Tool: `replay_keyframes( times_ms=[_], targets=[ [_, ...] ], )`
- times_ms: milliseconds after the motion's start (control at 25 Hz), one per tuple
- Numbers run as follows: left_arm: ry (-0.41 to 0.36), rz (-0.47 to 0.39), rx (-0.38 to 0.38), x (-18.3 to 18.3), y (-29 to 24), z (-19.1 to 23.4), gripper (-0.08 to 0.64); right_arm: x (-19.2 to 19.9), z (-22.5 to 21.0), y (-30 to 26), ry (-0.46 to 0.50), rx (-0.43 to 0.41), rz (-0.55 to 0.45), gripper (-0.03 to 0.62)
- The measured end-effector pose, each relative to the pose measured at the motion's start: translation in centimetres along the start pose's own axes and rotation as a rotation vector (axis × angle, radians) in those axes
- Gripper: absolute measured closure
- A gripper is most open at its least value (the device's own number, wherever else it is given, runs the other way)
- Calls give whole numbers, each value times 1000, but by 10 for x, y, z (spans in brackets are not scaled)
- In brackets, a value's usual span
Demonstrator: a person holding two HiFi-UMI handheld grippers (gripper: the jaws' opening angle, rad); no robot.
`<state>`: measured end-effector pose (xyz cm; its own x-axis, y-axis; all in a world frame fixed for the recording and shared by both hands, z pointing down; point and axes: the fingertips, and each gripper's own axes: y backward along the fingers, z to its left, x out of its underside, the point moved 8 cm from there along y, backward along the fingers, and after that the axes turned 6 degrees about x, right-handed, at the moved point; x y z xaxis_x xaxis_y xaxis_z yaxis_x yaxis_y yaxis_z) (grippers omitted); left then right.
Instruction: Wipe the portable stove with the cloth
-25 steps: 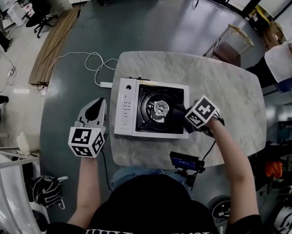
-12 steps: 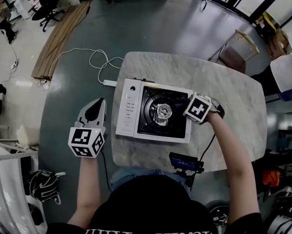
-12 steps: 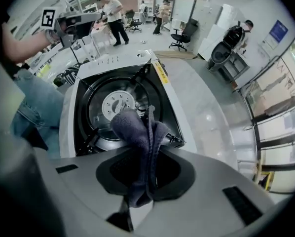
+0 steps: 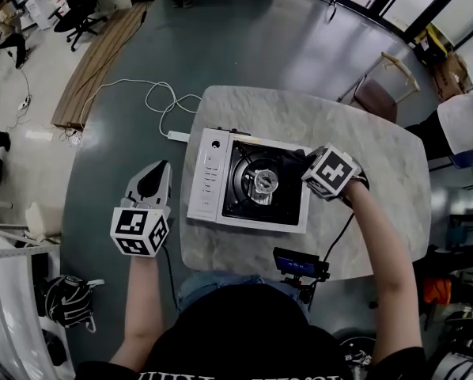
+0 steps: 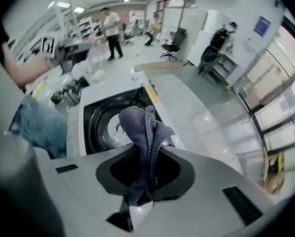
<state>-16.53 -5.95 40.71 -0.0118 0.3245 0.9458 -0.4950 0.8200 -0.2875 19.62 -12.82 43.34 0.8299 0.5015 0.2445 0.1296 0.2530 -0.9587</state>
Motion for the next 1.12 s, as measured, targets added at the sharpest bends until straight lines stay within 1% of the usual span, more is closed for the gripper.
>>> replay_keyframes(
  times_ms=[40, 80, 200, 280, 320, 360, 400, 440, 480, 520, 600, 640, 720, 840, 1120],
  targets=[
    [1, -1, 2, 0, 0, 0, 548, -5, -7, 6, -132, -6, -49, 515],
    [1, -2, 5, 0, -1, -1, 548, -10, -13, 11, -282, -24, -95, 515],
    [-5, -2, 23, -1, -3, -5, 548, -19, -26, 14, -749, -139, -222, 515],
    [-8, -3, 30, -2, -4, -6, 548, -20, -32, 9, -1028, -205, -292, 515],
    [-7, -3, 31, -2, -3, -6, 548, -18, -34, 5, -1154, -217, -316, 515],
    [-7, -3, 30, -1, -3, -5, 548, -14, -37, -1, -1268, -211, -326, 515],
    [-5, -2, 29, -1, -2, -4, 548, -10, -38, -7, -1362, -186, -320, 515],
    [-4, -1, 27, 0, -2, -2, 548, -4, -39, -14, -1430, -147, -299, 515],
    [-2, -1, 25, 1, -1, -1, 548, 1, -40, -20, -1469, -97, -263, 515],
    [0, 0, 23, 2, -1, 0, 548, 5, -39, -26, -1478, -43, -218, 515],
    [5, 1, 21, 4, 0, 2, 548, 8, -37, -34, -1443, 49, -132, 515],
    [6, 3, 20, 5, 0, 3, 548, 8, -36, -37, -1421, 80, -106, 515],
    [9, 8, 19, 8, 0, 4, 548, 4, -37, -42, -1393, 116, -72, 515],
    [13, 13, 18, 9, 1, 6, 548, -2, -39, -50, -1376, 146, -34, 515],
    [19, 11, -2, 9, 5, 13, 548, -14, -40, -60, -1290, 228, 19, 515]
  ],
)
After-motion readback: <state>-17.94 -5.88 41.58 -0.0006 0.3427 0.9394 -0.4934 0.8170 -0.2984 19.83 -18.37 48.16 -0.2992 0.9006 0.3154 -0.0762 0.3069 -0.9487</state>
